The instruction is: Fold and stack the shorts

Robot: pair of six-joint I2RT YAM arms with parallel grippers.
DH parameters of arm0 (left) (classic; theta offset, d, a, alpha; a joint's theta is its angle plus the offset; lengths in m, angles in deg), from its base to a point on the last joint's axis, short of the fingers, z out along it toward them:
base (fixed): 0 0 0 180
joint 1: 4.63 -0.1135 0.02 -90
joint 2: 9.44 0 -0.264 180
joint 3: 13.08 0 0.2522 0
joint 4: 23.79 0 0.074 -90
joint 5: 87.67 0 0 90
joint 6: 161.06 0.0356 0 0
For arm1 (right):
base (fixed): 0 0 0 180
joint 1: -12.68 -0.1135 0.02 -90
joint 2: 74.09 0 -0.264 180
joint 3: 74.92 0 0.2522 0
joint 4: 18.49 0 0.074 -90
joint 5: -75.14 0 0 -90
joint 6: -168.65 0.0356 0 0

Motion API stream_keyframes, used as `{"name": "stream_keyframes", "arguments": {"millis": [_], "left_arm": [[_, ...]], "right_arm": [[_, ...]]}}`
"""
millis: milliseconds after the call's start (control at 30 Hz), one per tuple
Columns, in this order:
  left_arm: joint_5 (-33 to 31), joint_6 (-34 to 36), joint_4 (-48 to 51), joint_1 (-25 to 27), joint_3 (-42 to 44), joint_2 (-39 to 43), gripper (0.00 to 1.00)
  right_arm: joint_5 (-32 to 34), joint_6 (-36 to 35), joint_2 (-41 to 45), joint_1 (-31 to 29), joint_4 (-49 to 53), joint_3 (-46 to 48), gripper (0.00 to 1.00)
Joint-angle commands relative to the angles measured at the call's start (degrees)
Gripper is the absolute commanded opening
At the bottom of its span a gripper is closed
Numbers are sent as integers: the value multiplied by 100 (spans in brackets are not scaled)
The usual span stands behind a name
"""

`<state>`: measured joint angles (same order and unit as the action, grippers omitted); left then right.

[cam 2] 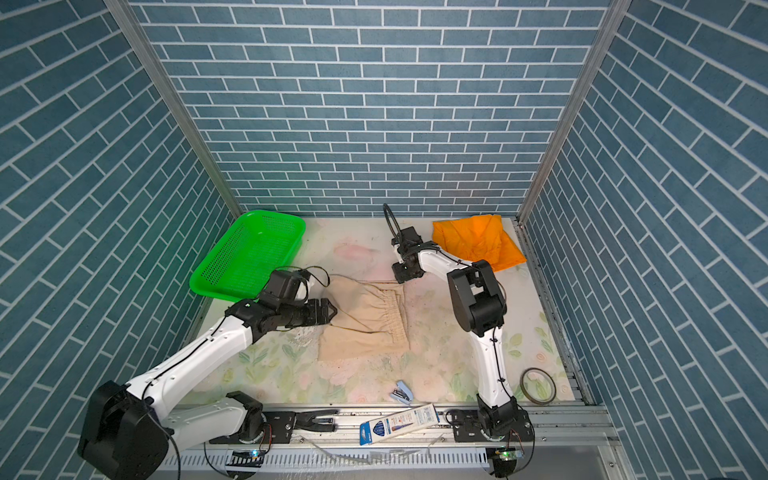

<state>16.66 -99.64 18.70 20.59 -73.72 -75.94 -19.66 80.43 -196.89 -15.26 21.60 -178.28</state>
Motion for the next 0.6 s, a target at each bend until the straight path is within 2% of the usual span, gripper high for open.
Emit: {"name": "stream_keyframes", "arguments": {"millis": [0,100,233,300,500,533,567], "left_arm": [[-194,501,760,-53,-358,-101,91],[-89,560,797,-112,-387,-62,93],[-22,504,796,-172,-167,199,94],[13,472,788,-179,-4,440,90],[96,175,708,-191,539,1234,90],[70,119,709,-190,621,1359,90],[20,61,754,-196,670,1492,90]], "right_arm": [[-78,-23,995,8,-322,817,56],[-1064,-631,1577,6,-639,1267,60],[-1857,-1079,1545,-48,-607,989,66],[-2010,-1258,1267,-162,-428,614,68],[-2183,-1640,51,-890,191,-788,70],[-2179,-1646,-91,-998,197,-938,72],[-2166,-1638,-233,-1089,193,-1104,78]]}}
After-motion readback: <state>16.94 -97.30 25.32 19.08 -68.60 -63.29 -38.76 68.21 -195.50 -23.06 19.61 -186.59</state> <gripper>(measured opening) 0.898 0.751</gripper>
